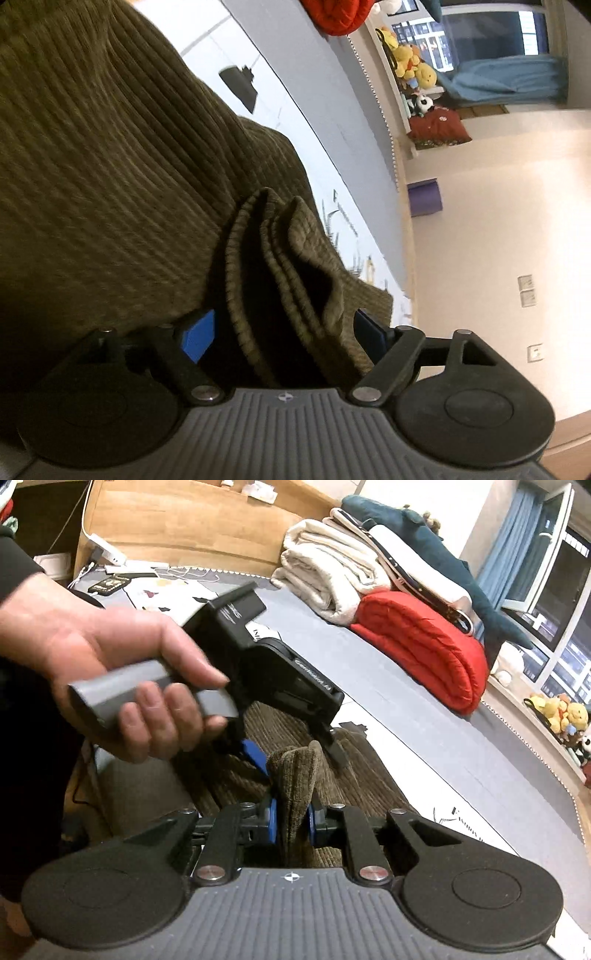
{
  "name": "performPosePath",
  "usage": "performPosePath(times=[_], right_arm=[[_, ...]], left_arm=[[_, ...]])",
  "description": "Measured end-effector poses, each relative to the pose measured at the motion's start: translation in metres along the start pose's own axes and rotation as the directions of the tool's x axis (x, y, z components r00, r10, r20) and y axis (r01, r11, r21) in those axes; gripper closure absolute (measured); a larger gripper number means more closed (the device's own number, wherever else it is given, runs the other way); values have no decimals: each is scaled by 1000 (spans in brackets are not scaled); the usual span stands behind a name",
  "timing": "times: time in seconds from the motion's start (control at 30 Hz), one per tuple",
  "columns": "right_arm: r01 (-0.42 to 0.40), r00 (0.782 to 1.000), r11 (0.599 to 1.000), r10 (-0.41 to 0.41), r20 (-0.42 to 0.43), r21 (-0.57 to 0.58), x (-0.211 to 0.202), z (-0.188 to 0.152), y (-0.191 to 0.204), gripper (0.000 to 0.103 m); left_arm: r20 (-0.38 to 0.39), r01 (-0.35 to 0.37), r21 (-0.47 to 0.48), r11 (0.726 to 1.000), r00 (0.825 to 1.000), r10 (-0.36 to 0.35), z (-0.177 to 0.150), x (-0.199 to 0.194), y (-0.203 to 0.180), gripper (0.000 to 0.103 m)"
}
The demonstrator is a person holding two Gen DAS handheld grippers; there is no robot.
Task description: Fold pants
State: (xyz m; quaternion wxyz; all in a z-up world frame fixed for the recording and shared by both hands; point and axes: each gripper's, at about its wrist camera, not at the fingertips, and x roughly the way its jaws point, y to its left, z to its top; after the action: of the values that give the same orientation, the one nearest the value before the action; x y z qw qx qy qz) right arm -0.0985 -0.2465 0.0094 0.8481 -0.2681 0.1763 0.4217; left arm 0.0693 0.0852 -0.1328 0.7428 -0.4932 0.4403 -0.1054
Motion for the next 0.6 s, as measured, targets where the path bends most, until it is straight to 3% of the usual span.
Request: performPosePath(times=[0.03, 0.1, 0.13, 0.2, 0.27, 0.33, 0.37, 0.4, 0.43, 0.5, 0.53, 0.6], right_arm=[[0, 1000, 1000, 0, -2, -1, 0, -2, 1, 87], [-8, 1000, 1000, 9, -11, 4, -2, -3, 1, 87], [-12, 1000, 1000, 13, -21, 10, -4, -3, 1, 87], [-4, 999, 1000, 6, -54, 27, -1, -3, 2, 86], [6, 996, 997, 1, -88, 76, 1, -3, -1, 84], [35, 996, 989, -23, -87, 142, -4, -4, -10, 80], [57, 996, 981, -43, -79, 184, -8, -4, -16, 75], [80, 995, 968, -63, -75, 239, -13, -5, -23, 65], [102, 994, 951, -83, -77, 293, -16, -8, -32, 61], [163, 986, 900, -129, -109, 403, -21, -14, -49, 53], [201, 978, 869, -154, -140, 452, -23, -19, -57, 51], [305, 950, 790, -214, -226, 532, -24, -31, -75, 42]], left_arm=[[-7, -1, 13, 1000, 1000, 1, 1, 6, -2, 21], [-13, -21, 86, 996, 1000, 22, 1, 15, -9, 50], [-2, -44, 158, 987, 999, 44, 0, 17, -17, 82], [61, -117, 355, 928, 993, 102, -7, 18, -42, 84], [146, -141, 526, 838, 986, 75, -18, 9, -72, 84], [208, -113, 598, 794, 978, -17, -24, -4, -90, 84], [236, -128, 617, 777, 971, -27, -25, -6, -93, 84], [270, -181, 625, 760, 963, 7, -24, -4, -92, 83], [290, -233, 605, 761, 955, 62, -21, 2, -87, 80], [295, -304, 499, 812, 940, 171, -10, 11, -69, 71], [310, -346, 450, 823, 925, 219, -6, 11, -62, 66], [360, -377, 394, 838, 902, 237, -1, 0, -58, 57]])
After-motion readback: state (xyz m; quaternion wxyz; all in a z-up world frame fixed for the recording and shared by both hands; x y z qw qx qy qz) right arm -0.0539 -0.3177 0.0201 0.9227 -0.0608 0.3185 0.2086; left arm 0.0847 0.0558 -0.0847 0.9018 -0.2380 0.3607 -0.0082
